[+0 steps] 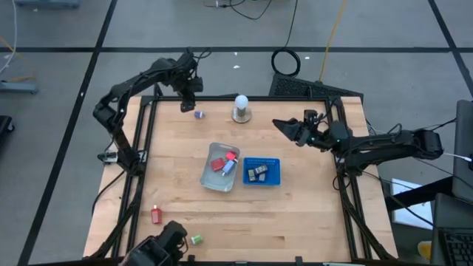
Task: Pick & Place Office items
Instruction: Put the violet charger adapter into the gray bin
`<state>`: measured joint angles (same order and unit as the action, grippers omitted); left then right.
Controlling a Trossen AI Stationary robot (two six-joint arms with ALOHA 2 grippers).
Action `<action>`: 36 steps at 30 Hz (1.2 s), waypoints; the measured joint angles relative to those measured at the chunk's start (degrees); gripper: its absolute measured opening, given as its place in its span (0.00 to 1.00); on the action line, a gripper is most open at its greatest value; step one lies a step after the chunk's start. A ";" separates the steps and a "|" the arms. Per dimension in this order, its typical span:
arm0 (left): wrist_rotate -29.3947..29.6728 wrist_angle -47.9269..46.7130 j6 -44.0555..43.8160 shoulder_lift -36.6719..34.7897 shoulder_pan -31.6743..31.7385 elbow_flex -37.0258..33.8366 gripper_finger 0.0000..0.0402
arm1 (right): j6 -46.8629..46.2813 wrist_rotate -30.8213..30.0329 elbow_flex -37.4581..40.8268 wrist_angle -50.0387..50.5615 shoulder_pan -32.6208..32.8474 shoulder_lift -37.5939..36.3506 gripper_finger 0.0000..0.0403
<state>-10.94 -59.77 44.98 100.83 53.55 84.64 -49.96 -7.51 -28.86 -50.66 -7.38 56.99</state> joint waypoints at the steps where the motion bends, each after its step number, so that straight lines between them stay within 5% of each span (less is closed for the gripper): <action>1: -0.04 0.04 0.19 0.27 -0.03 0.00 0.57 | -0.13 -0.08 0.00 -0.04 0.00 0.37 0.49; 27: 0.46 -0.09 3.96 9.09 -4.09 0.00 0.57 | -1.74 -0.39 0.00 -0.04 -0.52 1.60 0.49; 36: 6.12 2.11 1.13 13.37 -3.70 -0.02 0.57 | -1.83 -0.14 0.00 -0.07 -0.52 1.60 0.49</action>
<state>-4.82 -57.66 46.12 114.20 49.85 84.62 -51.79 -7.65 -28.86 -50.73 -7.90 58.59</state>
